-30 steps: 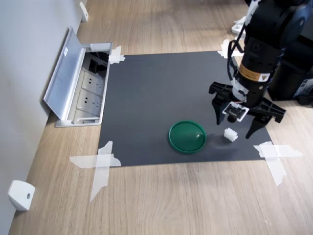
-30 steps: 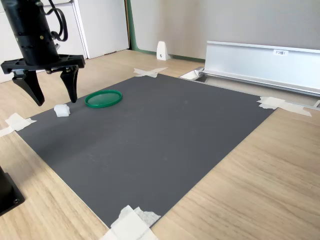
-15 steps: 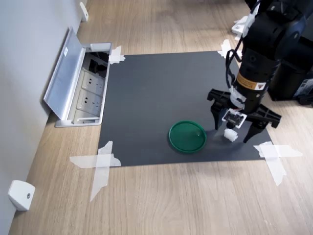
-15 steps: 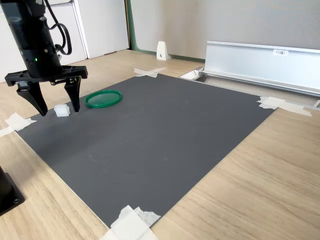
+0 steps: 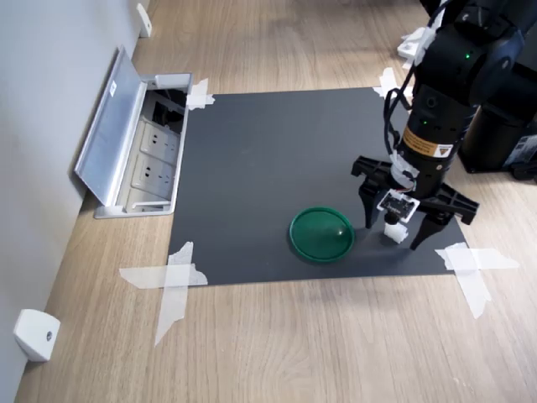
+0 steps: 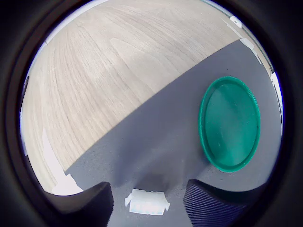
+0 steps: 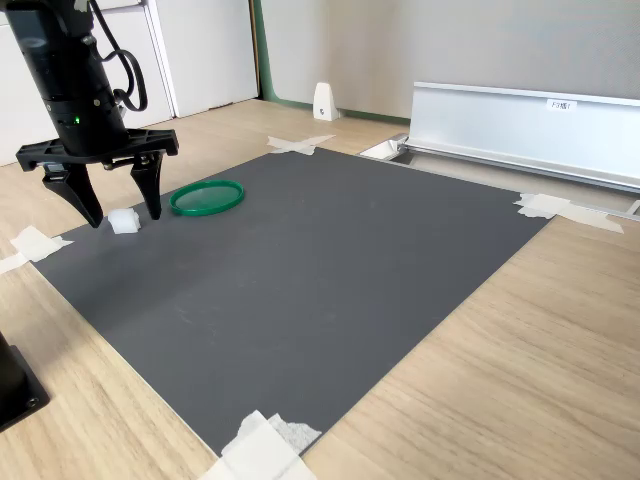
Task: Grasp a white terminal and put it on the green lid.
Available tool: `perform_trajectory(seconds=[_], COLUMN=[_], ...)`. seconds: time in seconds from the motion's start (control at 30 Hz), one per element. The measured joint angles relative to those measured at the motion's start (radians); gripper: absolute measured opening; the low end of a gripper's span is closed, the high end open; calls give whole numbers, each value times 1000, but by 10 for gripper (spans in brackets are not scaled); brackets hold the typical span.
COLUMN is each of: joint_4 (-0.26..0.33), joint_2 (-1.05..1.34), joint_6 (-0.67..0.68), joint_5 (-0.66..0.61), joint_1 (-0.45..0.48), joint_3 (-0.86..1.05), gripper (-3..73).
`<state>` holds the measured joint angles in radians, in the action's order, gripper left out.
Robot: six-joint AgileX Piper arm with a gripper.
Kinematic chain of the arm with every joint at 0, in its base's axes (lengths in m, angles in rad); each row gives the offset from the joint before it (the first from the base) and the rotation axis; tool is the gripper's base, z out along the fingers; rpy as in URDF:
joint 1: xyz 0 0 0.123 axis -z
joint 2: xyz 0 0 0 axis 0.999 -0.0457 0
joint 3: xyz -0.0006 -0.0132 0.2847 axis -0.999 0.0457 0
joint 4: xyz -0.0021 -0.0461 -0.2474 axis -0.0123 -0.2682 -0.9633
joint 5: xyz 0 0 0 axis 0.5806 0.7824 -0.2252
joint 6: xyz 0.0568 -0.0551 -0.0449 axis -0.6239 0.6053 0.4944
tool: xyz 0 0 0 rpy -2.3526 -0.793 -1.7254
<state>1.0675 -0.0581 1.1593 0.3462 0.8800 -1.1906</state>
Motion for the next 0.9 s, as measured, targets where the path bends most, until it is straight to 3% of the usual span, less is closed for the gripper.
perform_trajectory(seconds=[0.23, 0.7, 0.9], joint_4=[12, 13, 4], joint_2=[0, -34, -34], joint_6=[1, 1, 1], joint_5=[0, -4, -4], joint_1=[0, 0, 0], joint_3=[0, 2, 1], gripper=[498, 466, 310])
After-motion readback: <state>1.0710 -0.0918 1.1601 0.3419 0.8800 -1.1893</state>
